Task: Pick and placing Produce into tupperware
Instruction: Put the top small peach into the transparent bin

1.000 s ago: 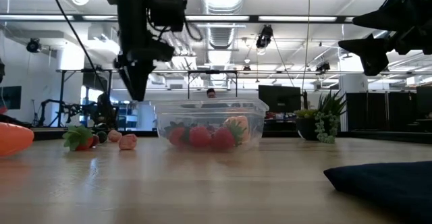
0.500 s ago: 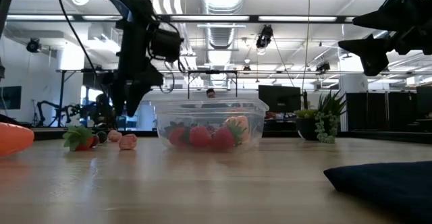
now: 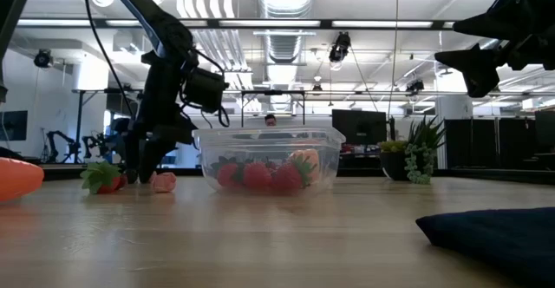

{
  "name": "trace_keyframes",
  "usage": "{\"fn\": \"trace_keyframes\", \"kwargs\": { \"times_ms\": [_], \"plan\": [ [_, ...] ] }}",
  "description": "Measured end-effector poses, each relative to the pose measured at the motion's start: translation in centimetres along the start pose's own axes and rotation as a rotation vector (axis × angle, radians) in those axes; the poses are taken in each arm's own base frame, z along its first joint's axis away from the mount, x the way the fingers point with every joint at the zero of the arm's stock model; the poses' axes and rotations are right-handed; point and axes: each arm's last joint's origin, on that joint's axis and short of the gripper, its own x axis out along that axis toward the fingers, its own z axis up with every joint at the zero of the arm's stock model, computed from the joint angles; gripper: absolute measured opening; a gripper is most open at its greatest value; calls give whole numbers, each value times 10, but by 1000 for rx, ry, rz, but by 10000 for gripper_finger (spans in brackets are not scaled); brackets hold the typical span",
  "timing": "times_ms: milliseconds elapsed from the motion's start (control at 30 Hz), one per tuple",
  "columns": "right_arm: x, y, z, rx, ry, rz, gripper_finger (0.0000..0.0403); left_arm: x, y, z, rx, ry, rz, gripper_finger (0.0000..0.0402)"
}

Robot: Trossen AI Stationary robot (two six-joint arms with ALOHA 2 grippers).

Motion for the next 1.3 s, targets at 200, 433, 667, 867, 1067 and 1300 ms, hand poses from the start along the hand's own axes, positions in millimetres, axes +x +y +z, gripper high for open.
{"fn": "trace_keyframes", "kwargs": {
  "times_ms": [200, 433, 667, 867, 1067, 1300],
  "plan": [
    [0, 0, 0, 0, 0, 0, 243, 0, -1, 2, 18, -35, -19, 207],
    [0, 0, 0, 0, 0, 0, 246, 0, -2, 4, 42, -51, -46, 207],
    [0, 0, 0, 0, 0, 0, 242, 2, -2, 3, 66, -45, -72, 166],
    [0, 0, 0, 0, 0, 0, 245, 3, -3, 2, 67, -49, -88, 101],
    [0, 0, 0, 0, 0, 0, 244, 2, -3, 2, 74, -54, -90, 75],
    [0, 0, 0, 0, 0, 0, 245, -36, -6, -1, 98, -162, -227, 73]
  ]
}}
